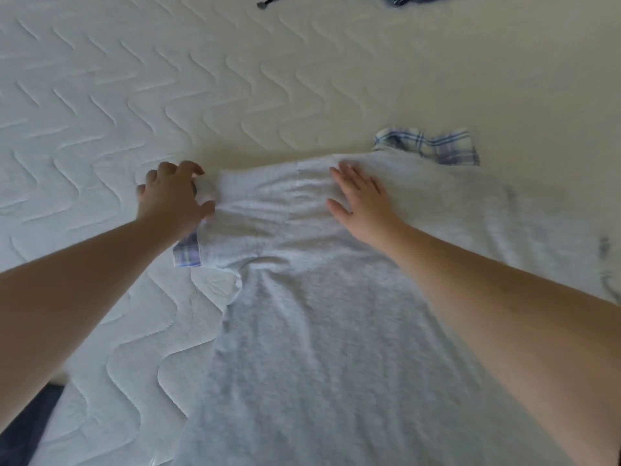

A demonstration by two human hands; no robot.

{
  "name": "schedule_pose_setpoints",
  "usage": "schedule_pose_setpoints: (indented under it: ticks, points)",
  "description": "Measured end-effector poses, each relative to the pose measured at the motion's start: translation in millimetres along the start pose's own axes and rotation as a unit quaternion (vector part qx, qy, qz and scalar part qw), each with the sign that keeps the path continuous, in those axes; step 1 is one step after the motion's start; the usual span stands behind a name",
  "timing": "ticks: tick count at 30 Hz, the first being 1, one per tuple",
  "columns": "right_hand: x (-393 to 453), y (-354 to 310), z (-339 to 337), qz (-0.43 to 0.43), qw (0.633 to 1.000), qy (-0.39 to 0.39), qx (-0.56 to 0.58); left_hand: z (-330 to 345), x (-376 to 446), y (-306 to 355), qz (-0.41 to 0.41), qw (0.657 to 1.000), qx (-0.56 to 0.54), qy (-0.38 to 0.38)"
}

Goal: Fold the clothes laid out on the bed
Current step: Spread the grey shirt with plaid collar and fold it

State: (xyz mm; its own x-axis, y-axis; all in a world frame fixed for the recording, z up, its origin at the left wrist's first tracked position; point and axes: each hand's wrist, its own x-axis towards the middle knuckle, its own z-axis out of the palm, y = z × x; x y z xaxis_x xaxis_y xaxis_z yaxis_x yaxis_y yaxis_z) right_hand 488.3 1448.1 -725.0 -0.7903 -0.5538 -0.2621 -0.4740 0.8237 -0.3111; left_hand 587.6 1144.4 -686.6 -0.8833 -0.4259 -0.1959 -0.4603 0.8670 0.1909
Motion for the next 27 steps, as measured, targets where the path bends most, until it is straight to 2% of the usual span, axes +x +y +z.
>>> schedule_pose_setpoints:
  ticks: [2,4,9,12,16,19,22,27]
  points:
    - [-30.8,20.0,-11.3,-0.008,0.997,0.067,-0.022,2.6,-11.0,27.1,0.09,0.993,0.009,0.077]
    - [-61.8,49.2,-20.4,0.022,0.991,0.122,-0.045,8.3,-20.5,62.1,0.172,0.98,0.011,0.096]
    - [-126.6,135.1,-46.2,0.151,0.97,0.183,-0.05,36.9,-50.0,168.4,0.341,0.939,0.035,0.033]
    - [-159.4,179.0,-58.7,0.232,0.953,0.196,-0.029,58.5,-67.7,232.8,0.413,0.908,0.064,-0.023]
    - [-194.8,227.8,-67.6,0.386,0.899,0.201,0.057,87.2,-96.5,307.1,0.463,0.878,0.091,-0.083]
    - [-219.1,256.1,-67.3,0.452,0.851,0.203,0.172,103.8,-117.9,352.4,0.483,0.859,0.114,-0.129]
    - [-234.9,272.7,-65.7,0.458,0.822,0.188,0.283,115.2,-132.7,386.2,0.488,0.848,0.128,-0.162]
    - [-240.5,284.4,-65.9,0.423,0.831,0.141,0.331,125.2,-139.7,421.3,0.491,0.842,0.133,-0.179]
